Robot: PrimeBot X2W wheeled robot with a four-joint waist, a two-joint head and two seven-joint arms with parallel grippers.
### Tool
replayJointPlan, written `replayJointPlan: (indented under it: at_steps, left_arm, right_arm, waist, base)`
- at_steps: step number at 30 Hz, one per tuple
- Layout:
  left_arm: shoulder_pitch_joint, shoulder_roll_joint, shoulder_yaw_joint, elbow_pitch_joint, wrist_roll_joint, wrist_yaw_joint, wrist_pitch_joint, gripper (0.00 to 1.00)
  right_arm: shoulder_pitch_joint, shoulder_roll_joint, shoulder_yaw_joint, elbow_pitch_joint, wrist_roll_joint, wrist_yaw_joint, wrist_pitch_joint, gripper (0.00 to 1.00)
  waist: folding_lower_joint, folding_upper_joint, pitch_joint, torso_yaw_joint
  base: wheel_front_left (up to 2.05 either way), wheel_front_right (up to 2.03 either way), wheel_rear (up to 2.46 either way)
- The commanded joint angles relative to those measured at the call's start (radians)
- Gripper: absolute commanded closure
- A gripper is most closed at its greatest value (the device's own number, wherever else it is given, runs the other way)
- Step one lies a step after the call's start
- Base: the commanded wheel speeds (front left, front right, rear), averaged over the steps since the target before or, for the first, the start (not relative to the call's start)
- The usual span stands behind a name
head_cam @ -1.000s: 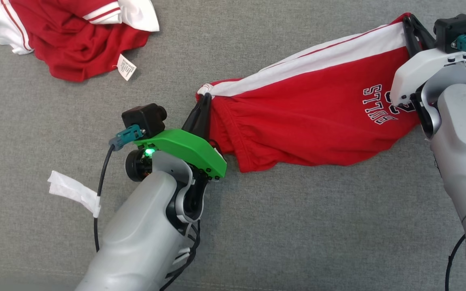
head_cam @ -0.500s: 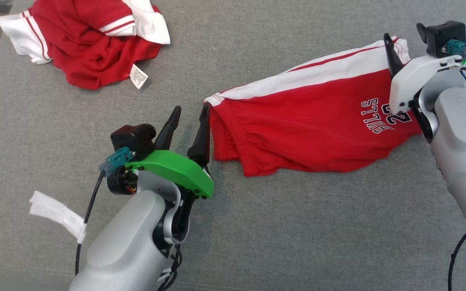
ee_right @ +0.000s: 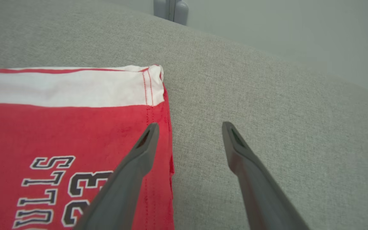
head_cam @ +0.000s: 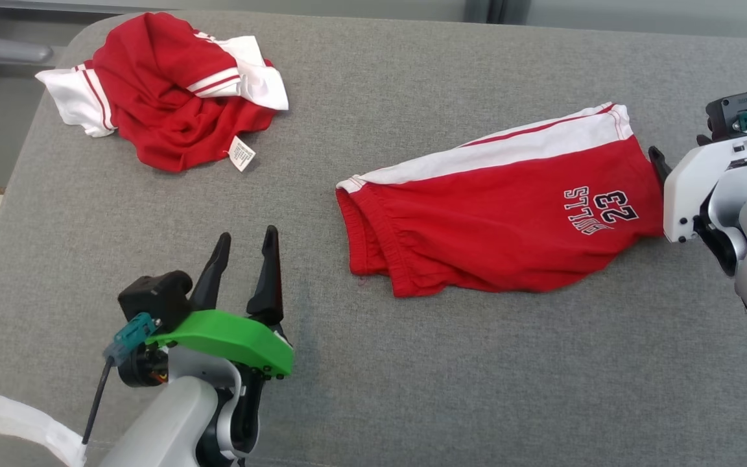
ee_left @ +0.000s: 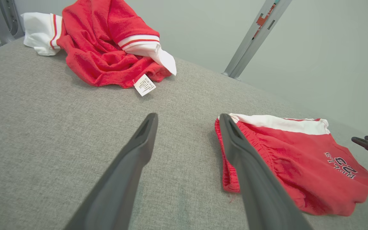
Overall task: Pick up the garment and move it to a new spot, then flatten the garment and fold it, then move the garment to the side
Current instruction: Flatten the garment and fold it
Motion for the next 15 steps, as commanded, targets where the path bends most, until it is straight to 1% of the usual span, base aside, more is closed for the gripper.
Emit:
replayJointPlan:
  at_steps: [1,6,10,11,12,13,15]
  left_arm:
    - [0.020,0.013,0.013,-0.012,0.000,0.012,-0.008,0.00]
    - [0.044,0.011,0.030,-0.059,-0.010,0.021,-0.010,0.00]
    - [0.050,0.011,0.028,-0.079,-0.004,0.026,-0.011,0.00]
    - [0.052,0.012,0.027,-0.082,-0.004,0.027,-0.012,0.00]
    - [0.052,0.014,0.026,-0.082,-0.002,0.028,-0.011,0.00]
    - [0.052,0.016,0.024,-0.084,0.001,0.030,-0.009,0.00]
    - [0.050,0.020,0.020,-0.085,0.008,0.033,-0.008,0.00]
  right_arm:
    - [0.029,-0.014,0.015,-0.018,0.040,-0.001,0.024,0.00]
    - [0.071,-0.051,0.055,-0.073,0.148,-0.001,0.089,0.00]
    - [0.090,-0.059,0.080,-0.089,0.204,-0.001,0.125,0.00]
    - [0.095,-0.058,0.087,-0.091,0.215,-0.001,0.133,0.06]
    - [0.099,-0.058,0.091,-0.091,0.225,-0.001,0.140,0.22]
    - [0.103,-0.057,0.097,-0.092,0.237,-0.001,0.146,0.53]
    - [0.107,-0.056,0.107,-0.092,0.254,-0.001,0.153,0.72]
  waist:
    - [0.0000,0.0000,0.005,0.008]
    - [0.0000,0.0000,0.025,0.030]
    - [0.0000,0.0000,0.032,0.042]
    - [0.0000,0.0000,0.032,0.044]
    - [0.0000,0.0000,0.032,0.045]
    - [0.0000,0.0000,0.032,0.046]
    - [0.0000,0.0000,0.029,0.045]
  base:
    - [0.00,0.00,0.00]
    - [0.00,0.00,0.00]
    - [0.00,0.00,0.00]
    - [0.00,0.00,0.00]
    - [0.00,0.00,0.00]
    - [0.00,0.00,0.00]
    - [0.00,0.00,0.00]
